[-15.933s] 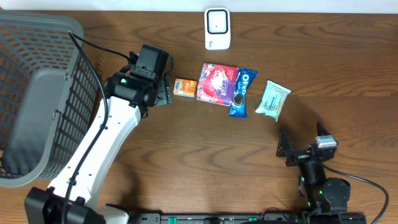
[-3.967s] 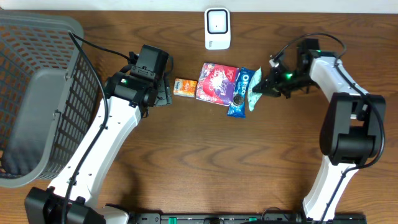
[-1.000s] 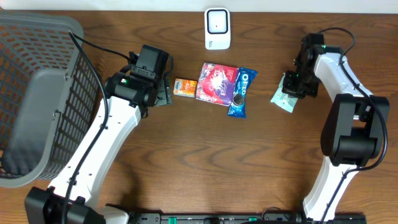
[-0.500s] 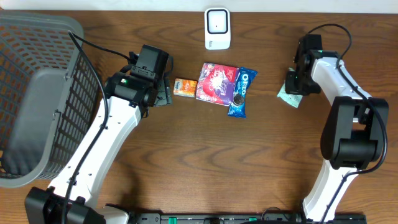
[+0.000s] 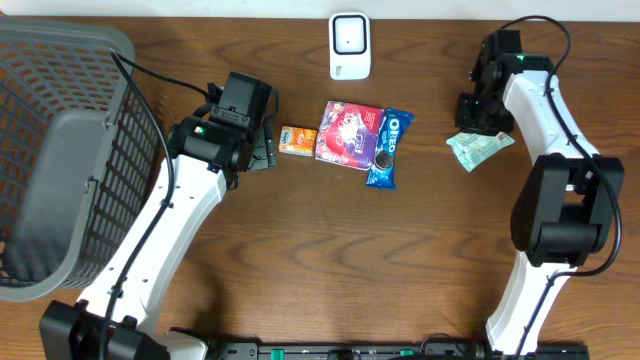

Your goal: Scan the item barcode

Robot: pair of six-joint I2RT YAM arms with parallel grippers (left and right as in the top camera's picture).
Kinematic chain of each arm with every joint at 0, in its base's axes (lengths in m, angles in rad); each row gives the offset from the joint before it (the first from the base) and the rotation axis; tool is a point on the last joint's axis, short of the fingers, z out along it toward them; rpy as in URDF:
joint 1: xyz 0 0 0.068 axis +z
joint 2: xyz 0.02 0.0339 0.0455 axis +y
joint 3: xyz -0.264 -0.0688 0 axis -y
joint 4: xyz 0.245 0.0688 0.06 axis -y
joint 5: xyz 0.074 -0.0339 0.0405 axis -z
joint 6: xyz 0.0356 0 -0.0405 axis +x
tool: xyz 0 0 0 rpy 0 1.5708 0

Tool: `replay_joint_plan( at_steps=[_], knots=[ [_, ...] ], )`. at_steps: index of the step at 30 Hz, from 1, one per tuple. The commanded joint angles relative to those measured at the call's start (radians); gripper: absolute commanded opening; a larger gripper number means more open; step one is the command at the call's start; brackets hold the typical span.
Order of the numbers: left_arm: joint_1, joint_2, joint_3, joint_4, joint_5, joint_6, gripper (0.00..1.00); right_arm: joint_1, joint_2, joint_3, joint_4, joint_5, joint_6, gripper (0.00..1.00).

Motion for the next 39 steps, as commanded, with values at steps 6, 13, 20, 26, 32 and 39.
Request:
replay_joint_plan(
  at_steps=[6,13,20,26,32,39],
  knots=[
    [0.002,0.006,0.007,-0.003,-0.020,-0.009,0.86,0.009,0.003,-0.125,0.116,-0.040,0.013,0.27],
    [0.002,0.006,0.007,-0.003,-0.020,-0.009,0.86,0.006,0.003,-0.227,0.170,0.114,0.063,0.24],
    [0.002,0.006,0.007,-0.003,-0.019,-0.009,0.86,0.007,-0.007,-0.191,0.016,0.180,0.085,0.20],
    [0.002,0.006,0.007,-0.003,-0.019,-0.009,0.86,0.016,-0.071,-0.089,-0.139,0.102,0.099,0.35],
    [0.002,0.006,0.007,-0.003,-0.020,-0.009,0.86,0.034,-0.123,-0.062,-0.074,-0.322,0.078,0.80],
    [0.002,0.006,0.007,-0.003,-0.019,-0.009,0.86,0.085,-0.092,-0.072,-0.020,-0.466,0.011,0.95]
  ],
)
